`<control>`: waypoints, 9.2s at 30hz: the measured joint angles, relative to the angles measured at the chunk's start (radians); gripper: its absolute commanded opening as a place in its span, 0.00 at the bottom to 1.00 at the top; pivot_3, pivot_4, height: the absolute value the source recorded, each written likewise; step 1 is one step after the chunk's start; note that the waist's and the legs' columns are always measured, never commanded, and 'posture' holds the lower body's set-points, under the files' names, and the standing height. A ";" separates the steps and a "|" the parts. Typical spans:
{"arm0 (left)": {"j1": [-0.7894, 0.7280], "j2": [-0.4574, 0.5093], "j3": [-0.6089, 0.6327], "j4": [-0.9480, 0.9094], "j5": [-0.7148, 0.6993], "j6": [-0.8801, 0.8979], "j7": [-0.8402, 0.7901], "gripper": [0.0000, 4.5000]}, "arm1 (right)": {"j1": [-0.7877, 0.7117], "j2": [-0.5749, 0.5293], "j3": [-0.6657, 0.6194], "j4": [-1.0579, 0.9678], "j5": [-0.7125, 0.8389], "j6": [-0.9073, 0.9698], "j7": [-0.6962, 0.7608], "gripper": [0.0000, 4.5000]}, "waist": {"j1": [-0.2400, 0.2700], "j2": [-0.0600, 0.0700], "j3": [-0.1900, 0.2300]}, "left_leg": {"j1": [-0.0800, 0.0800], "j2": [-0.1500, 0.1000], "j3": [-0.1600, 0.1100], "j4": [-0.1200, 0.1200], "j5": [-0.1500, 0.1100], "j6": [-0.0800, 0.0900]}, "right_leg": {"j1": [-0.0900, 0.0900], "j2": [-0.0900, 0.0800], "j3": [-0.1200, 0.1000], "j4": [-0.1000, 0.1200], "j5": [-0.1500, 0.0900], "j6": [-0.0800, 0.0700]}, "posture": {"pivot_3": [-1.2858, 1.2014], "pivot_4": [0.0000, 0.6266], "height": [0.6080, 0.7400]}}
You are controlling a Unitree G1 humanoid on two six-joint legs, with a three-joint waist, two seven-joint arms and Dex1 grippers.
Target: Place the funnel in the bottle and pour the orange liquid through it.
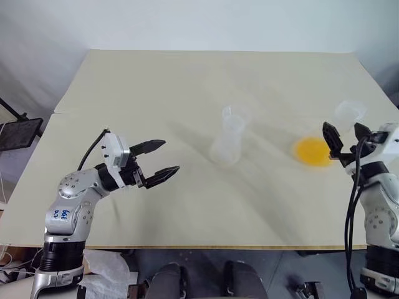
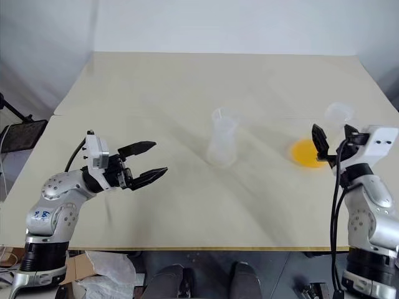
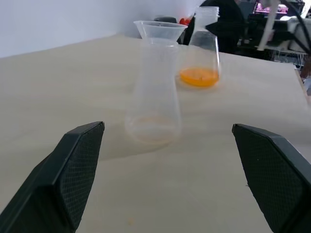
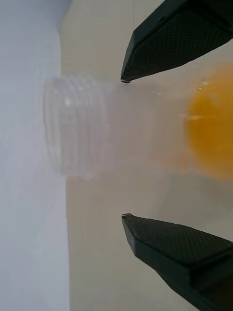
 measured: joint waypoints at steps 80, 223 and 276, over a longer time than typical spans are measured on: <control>-0.103 -0.137 -0.118 0.041 0.039 -0.100 0.105 1.00 | -0.436 -0.045 0.608 0.143 -1.223 -0.646 -0.224 0.56 | -0.018 0.002 0.002 | -0.003 0.001 -0.002 -0.001 0.000 -0.001 | -0.001 0.000 -0.003 -0.002 0.000 0.000 | 0.52 0.24 1.00; -0.106 -0.243 -0.165 0.046 0.092 -0.178 0.186 1.00 | -0.556 -0.153 0.723 0.260 -1.551 -0.773 -0.421 0.56 | -0.030 0.002 0.002 | -0.004 0.001 -0.002 -0.002 0.000 -0.001 | -0.001 0.000 -0.004 -0.004 0.000 0.000 | 0.52 0.24 1.00; -0.138 -0.228 -0.170 0.057 0.092 -0.183 0.161 1.00 | -0.386 0.045 0.313 -0.010 -0.357 -0.206 0.056 0.56 | -0.021 0.002 0.002 | -0.004 0.001 -0.006 -0.001 0.000 0.000 | 0.002 0.000 -0.008 -0.005 0.000 0.000 | 0.52 0.24 1.00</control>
